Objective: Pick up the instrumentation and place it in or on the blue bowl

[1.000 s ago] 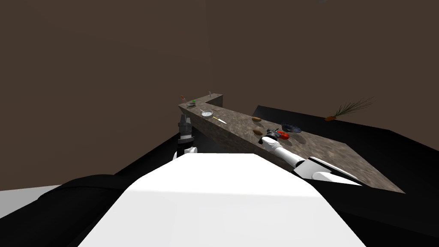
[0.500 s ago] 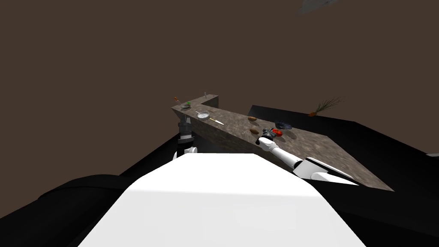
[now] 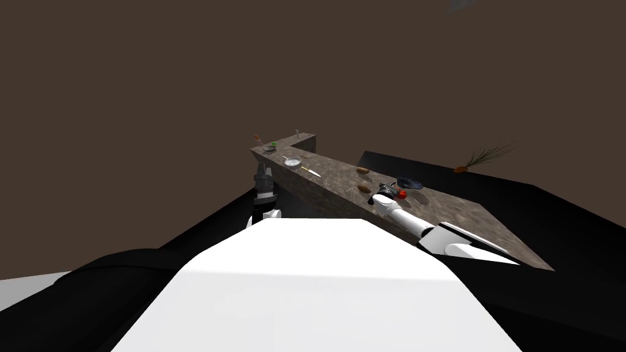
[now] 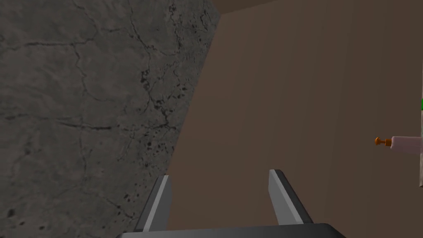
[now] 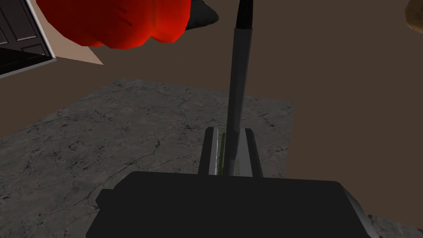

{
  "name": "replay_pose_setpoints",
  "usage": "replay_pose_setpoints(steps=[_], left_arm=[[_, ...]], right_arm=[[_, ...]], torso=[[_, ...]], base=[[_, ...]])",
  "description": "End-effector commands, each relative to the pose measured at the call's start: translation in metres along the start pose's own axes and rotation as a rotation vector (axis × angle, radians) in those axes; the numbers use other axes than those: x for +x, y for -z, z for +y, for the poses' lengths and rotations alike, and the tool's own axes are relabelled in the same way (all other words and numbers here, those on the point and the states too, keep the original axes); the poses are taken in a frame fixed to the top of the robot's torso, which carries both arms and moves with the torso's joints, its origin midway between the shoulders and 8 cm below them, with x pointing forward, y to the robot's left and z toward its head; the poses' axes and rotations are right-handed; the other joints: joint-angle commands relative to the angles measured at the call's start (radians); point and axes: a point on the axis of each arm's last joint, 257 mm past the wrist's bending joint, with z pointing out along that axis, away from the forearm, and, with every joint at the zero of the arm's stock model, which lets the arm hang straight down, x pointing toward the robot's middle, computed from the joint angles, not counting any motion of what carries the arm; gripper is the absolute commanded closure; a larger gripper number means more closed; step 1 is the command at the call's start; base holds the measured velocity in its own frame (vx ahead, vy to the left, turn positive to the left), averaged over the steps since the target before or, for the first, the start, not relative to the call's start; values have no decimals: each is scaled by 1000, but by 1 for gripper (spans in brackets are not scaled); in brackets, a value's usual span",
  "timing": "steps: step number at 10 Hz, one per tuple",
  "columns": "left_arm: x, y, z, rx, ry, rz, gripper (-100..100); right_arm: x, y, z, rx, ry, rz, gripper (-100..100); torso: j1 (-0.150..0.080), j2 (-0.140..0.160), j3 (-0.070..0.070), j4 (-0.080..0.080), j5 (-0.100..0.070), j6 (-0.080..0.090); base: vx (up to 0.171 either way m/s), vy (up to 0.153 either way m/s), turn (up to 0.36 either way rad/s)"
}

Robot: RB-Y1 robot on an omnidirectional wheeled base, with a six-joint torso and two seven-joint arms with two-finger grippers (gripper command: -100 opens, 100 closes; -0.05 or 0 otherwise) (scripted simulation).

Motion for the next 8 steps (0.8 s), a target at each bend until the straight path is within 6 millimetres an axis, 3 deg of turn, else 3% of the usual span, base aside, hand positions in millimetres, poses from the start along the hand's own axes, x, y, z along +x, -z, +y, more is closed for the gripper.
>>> replay_pose_setpoints(steps=[1,3,6,8], left_arm=[[0,0,0,0,0,0,0],[0,0,0,0,0,0,0],[0,0,0,0,0,0,0],[0,0,0,0,0,0,0]], right_arm=[[-10,-12,-15,37,17,-7,100],[-20,-24,-32,75,29,-12,100],[-28,-32,-44,102,35,-16,100],[-43,-47,-68,160,45,-20,100]], torso=[[0,0,0,0,0,0],[-3,0,0,-1,-1,2],[6,-4,-3,-2,0,1],[3,-3,-2,-2,0,0]], base=[[-88,-211,224],[-86,-170,187],[-48,-59,103],[-108,-131,294]])
